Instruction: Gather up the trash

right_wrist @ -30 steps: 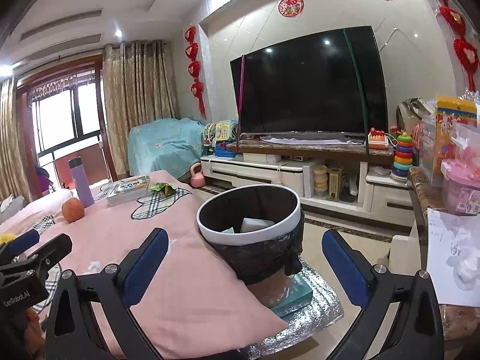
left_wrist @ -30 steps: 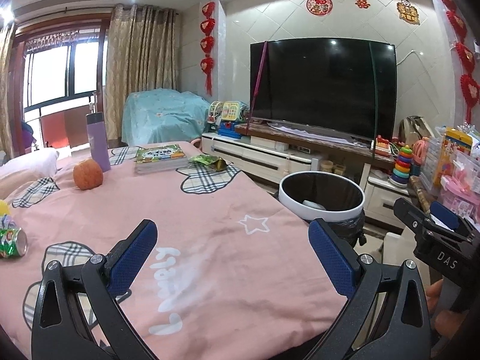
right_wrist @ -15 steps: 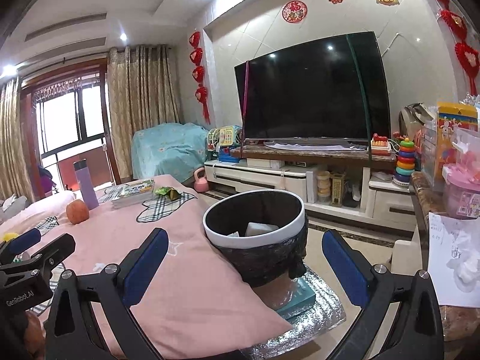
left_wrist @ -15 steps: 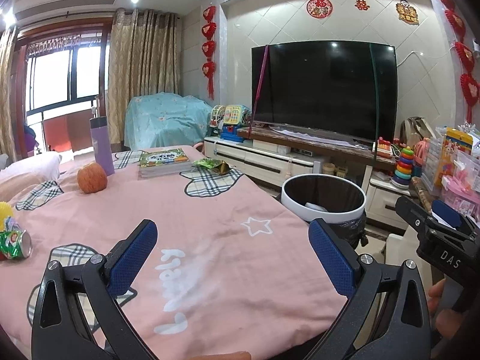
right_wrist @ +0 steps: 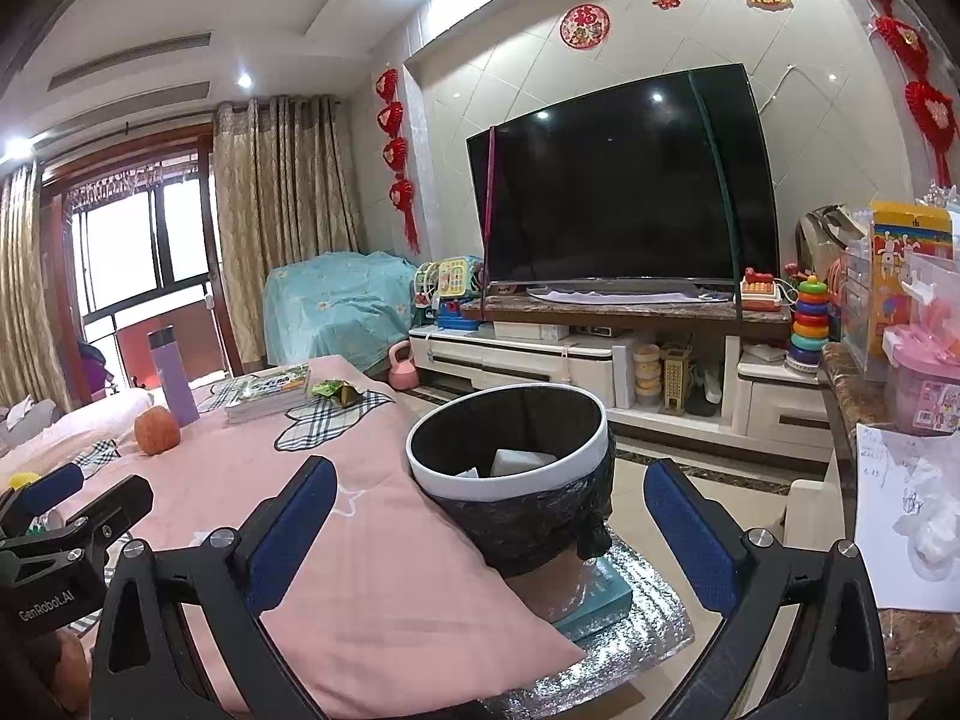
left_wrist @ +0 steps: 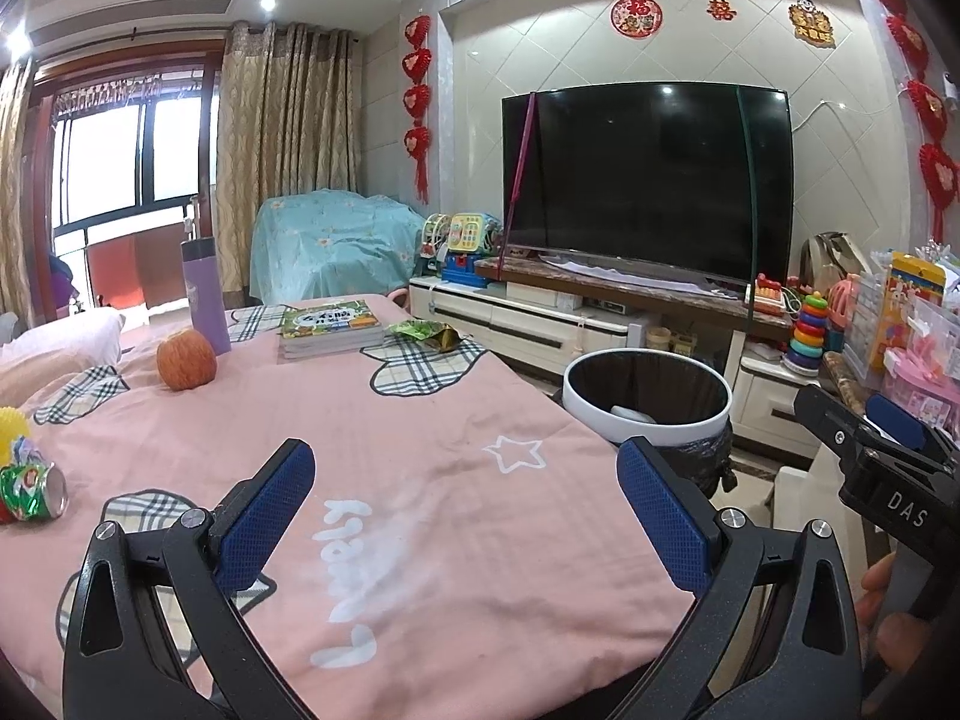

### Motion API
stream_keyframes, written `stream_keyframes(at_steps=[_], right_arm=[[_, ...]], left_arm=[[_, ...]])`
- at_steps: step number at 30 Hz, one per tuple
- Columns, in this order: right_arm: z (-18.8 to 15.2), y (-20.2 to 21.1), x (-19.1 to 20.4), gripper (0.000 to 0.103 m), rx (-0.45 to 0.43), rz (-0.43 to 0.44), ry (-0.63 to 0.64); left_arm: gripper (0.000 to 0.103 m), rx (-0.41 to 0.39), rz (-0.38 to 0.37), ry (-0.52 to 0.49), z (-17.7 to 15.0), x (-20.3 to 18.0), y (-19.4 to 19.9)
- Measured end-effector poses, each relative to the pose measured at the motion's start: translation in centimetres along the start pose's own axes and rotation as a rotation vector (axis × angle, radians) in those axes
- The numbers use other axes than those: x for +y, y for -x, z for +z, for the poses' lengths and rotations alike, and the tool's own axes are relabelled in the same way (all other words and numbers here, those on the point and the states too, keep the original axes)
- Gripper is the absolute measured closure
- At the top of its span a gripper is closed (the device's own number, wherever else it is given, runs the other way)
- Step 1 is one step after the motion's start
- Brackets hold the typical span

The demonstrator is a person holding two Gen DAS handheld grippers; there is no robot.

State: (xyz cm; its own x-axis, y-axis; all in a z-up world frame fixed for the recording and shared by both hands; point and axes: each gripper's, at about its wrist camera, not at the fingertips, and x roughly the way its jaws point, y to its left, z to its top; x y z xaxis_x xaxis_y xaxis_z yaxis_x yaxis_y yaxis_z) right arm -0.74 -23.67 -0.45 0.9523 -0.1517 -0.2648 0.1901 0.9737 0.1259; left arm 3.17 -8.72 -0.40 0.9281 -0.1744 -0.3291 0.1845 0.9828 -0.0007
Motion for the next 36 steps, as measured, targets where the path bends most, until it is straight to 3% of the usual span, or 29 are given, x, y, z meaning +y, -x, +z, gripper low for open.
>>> stream_keyframes(at_steps=[36], right_arm=[[0.04,0.21,0.33,0.000,0.000,0.009,0.005]], left_arm=[[0.000,0.012,-0.010,-0.007,-0.27,-0.01,-0.10]])
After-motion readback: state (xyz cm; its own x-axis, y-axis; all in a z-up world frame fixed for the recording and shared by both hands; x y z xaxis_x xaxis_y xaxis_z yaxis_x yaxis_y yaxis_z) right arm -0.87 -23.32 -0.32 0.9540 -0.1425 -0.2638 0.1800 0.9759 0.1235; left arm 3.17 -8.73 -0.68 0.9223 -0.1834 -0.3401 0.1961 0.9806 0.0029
